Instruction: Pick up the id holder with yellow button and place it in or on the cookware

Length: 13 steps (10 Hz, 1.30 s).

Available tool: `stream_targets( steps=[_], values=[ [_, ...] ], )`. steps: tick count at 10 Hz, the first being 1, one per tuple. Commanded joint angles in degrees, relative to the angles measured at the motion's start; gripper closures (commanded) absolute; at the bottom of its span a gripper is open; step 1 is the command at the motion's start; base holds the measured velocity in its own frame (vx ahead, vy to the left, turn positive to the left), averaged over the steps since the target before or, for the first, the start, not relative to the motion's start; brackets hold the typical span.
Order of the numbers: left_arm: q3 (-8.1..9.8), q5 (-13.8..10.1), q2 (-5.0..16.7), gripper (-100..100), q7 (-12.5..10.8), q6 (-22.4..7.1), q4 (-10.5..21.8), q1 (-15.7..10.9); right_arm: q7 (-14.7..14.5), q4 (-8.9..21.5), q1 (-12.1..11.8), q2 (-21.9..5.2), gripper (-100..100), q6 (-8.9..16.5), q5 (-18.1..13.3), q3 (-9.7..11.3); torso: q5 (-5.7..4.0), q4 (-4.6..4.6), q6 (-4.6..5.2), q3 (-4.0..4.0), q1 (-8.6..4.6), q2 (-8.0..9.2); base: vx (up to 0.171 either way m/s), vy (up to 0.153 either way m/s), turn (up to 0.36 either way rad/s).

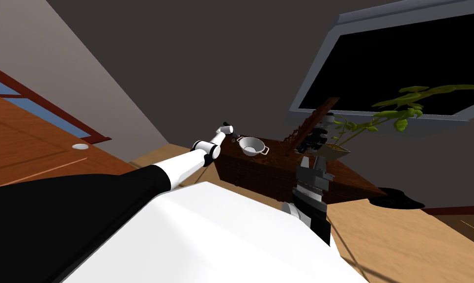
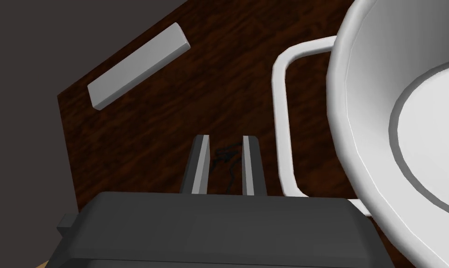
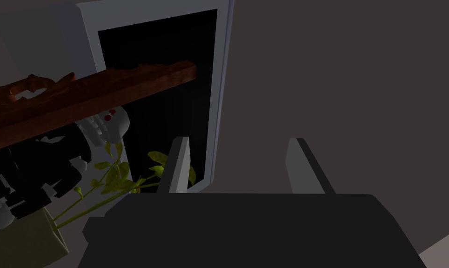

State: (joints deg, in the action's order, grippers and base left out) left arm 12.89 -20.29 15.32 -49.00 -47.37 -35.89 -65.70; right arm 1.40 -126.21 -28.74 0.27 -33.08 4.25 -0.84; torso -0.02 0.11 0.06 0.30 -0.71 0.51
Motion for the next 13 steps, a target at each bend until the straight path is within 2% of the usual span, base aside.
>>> stream_targets(
  steps=[1, 4, 8, 12, 13],
  values=[
    [-0.05, 0.81, -0.17, 100, -0.81, -1.94, 1.42, -1.92, 0.00, 0.00, 0.00, 0.00, 0, 0.00, 0.00, 0.00, 0.00, 0.00, 0.00, 0.00, 0.00, 0.00, -0.065, -0.224, 0.001],
    [0.17, 2.80, -0.47, 100, -1.54, -4.68, 2.31, -4.18, 0.00, 0.00, -0.01, 0.00, 0, 0.00, 0.00, 0.00, -0.06, 0.00, 0.02, -0.08, -0.14, -0.18, -0.036, -0.193, 0.017],
    [1.29, 7.88, -1.07, 100, -1.42, -8.43, 4.35, -8.78, 0.00, 0.00, -0.01, 0.00, 0, 0.00, 0.00, 0.00, -0.10, -0.14, 0.24, -0.26, -0.34, -0.42, -0.006, -0.204, 0.068],
    [2.50, 12.08, -1.63, 100, -0.46, -10.18, 5.91, -12.27, 0.00, 0.00, -0.02, 0.00, 0, 0.00, 0.00, 0.00, -0.12, -0.14, 0.21, -0.32, -0.30, -0.53, 0.014, -0.178, 0.078],
    [2.33, 11.32, -1.49, 100, -0.54, -9.68, 5.92, -11.82, 0.00, 0.00, -0.02, -0.01, 0, 0.00, 0.00, -0.01, -0.09, -0.17, 0.19, -0.36, -0.19, -0.59, 0.014, -0.065, 0.012]
  ],
)
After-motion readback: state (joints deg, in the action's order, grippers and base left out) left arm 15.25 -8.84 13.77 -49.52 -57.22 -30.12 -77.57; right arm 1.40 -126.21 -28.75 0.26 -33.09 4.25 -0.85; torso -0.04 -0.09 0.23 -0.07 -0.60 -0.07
